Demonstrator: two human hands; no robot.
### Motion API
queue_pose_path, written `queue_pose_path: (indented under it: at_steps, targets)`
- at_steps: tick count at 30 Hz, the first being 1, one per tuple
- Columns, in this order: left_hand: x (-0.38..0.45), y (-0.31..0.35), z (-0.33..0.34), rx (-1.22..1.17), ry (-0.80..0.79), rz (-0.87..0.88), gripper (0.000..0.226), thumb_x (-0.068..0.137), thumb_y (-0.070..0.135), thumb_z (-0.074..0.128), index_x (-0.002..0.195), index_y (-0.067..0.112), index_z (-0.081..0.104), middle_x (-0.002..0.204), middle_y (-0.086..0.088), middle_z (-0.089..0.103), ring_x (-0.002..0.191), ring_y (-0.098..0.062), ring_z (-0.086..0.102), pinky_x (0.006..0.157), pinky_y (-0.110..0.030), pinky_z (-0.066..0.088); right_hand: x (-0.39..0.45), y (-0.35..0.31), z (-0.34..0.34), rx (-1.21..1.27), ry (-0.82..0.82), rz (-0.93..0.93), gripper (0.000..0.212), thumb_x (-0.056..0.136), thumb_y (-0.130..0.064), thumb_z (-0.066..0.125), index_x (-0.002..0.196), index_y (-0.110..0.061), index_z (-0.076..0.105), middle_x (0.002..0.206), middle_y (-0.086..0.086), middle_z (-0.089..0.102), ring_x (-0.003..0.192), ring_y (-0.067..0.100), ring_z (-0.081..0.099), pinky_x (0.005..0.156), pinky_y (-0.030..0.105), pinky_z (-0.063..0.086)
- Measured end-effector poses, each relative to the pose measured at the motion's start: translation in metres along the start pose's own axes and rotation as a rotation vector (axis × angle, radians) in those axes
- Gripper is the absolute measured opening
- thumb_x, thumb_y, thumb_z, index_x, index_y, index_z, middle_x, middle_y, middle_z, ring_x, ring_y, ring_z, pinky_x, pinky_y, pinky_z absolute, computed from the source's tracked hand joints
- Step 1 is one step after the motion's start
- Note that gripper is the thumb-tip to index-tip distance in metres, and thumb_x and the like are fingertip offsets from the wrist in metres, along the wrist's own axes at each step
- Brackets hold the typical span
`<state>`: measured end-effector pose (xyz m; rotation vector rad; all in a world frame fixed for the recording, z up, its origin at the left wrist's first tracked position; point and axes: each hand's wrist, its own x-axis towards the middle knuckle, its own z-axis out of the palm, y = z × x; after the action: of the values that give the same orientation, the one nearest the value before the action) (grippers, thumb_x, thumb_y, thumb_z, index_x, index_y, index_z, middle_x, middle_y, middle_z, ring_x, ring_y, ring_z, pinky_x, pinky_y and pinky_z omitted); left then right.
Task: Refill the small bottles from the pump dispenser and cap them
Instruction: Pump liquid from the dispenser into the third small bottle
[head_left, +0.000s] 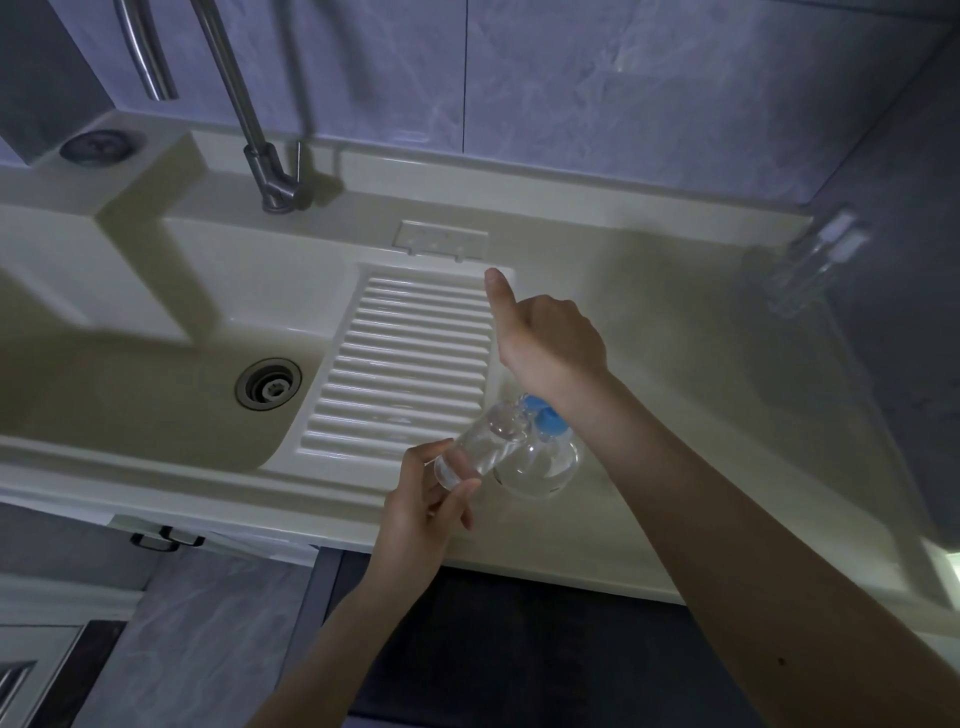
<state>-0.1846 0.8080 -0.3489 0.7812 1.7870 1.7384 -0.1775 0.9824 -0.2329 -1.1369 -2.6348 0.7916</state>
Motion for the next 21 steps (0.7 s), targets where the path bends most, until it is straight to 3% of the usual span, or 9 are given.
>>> queue_pose_path:
  at_steps: [4, 9, 14, 21]
  targets:
    - [0.000, -0.001, -0.001, 0.018, 0.004, -0.007, 0.034, 0.090, -0.003, 0.056, 0.108, 0.023, 0.047, 0.091, 0.002, 0.063, 0.056, -0.016, 0.055, 0.058, -0.022, 0.047, -0.002, -0.002, 0.002, -0.073, 0.007, -0.040, 0.071, 0.096, -0.061, 0.014, 0.050, -0.012, 0.037, 0.054, 0.001, 0.045, 0.054, 0.020, 0.047, 0.063, 0.032, 0.037]
    - [-0.004, -0.004, -0.004, 0.069, -0.021, -0.021, 0.028, 0.090, 0.000, 0.057, 0.111, 0.016, 0.046, 0.088, 0.014, 0.061, 0.056, -0.016, 0.056, 0.057, -0.020, 0.045, -0.003, 0.000, 0.011, -0.134, -0.008, -0.053, 0.069, 0.096, -0.060, 0.016, 0.051, -0.013, 0.037, 0.053, 0.000, 0.044, 0.053, 0.020, 0.046, 0.064, 0.032, 0.036]
    - [0.000, -0.003, -0.005, 0.098, 0.000, -0.023, 0.031, 0.089, 0.002, 0.060, 0.108, 0.022, 0.047, 0.087, 0.014, 0.062, 0.057, -0.014, 0.057, 0.058, -0.020, 0.046, -0.001, 0.001, 0.011, -0.123, -0.018, -0.047, 0.069, 0.097, -0.060, 0.015, 0.051, -0.013, 0.037, 0.052, 0.000, 0.043, 0.051, 0.018, 0.045, 0.062, 0.031, 0.035]
    - [0.000, 0.000, 0.000, 0.042, 0.015, 0.027, 0.031, 0.088, -0.002, 0.058, 0.110, 0.018, 0.046, 0.086, 0.013, 0.061, 0.061, -0.013, 0.058, 0.061, -0.019, 0.047, 0.005, 0.000, 0.002, -0.008, -0.029, -0.007, 0.084, 0.095, -0.063, 0.011, 0.070, -0.004, 0.065, 0.078, 0.008, 0.071, 0.068, 0.023, 0.062, 0.072, 0.032, 0.046]
